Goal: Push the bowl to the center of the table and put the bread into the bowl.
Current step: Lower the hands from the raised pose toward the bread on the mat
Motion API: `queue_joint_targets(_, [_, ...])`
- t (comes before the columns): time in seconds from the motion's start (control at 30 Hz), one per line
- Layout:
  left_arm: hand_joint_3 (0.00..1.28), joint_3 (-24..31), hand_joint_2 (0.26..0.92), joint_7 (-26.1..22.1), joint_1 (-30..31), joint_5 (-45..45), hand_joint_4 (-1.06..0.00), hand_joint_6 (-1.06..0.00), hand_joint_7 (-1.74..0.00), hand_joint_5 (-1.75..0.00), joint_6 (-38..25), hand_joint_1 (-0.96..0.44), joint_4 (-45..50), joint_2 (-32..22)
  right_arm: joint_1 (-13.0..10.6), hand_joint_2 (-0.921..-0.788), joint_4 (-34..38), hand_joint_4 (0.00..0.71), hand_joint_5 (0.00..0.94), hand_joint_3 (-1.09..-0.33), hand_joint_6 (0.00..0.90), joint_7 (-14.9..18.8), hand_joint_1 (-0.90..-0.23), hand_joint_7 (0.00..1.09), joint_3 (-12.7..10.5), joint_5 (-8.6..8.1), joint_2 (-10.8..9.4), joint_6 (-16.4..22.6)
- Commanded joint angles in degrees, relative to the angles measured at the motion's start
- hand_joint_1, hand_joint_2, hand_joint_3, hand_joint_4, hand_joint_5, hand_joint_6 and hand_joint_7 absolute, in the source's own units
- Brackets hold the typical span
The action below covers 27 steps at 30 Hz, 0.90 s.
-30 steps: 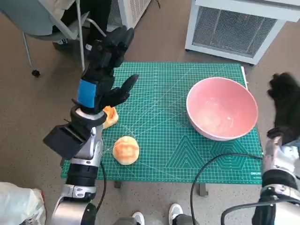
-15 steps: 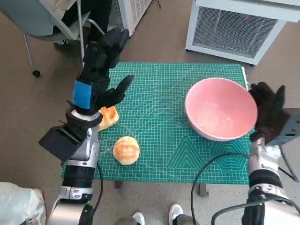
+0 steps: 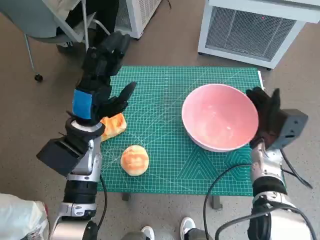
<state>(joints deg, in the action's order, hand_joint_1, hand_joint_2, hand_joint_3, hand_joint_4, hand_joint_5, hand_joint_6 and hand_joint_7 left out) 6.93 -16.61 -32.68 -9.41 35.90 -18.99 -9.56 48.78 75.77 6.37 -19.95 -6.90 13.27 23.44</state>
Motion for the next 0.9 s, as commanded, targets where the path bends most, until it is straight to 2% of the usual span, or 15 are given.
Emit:
queue_joint_targets(0.03, [0.39,0.62,0.921,1.02,1.44,0.46,-0.32,-0.19,-0.42,0.00,-0.54,-0.37,1.56,-0.66,0.48,-0.921,0.74,0.240,0.004,-0.850,0.295,0.71,-0.484,0.00,0.25,0.49,-1.73,-0.85])
queue_joint_targets(0.37, [0.38,1.46,0.921,2.71,3.30,1.37,-0.32,-0.25,-0.30,0.00,0.05,-0.39,2.21,-1.59,2.73,-0.921,0.92,0.228,0.000,-0.859,0.291,0.72,-0.473,0.00,0.38,0.86,-3.95,-1.60])
queue_joint_targets(0.63, [0.37,1.99,0.921,3.52,4.43,1.37,-0.32,-0.27,-0.28,0.00,0.18,-0.42,2.96,-2.13,4.83,-0.921,1.24,0.226,0.001,-0.857,0.293,-0.36,-0.502,0.00,0.61,1.23,-5.69,-3.32])
queue_joint_targets(0.9, [0.37,2.57,0.921,3.77,4.79,1.49,-0.32,-0.30,-0.22,0.00,0.58,-0.41,2.61,-2.73,6.73,-0.921,1.41,0.229,0.002,-0.850,0.297,-0.44,-0.513,0.00,-0.14,0.61,-6.97,-5.47])
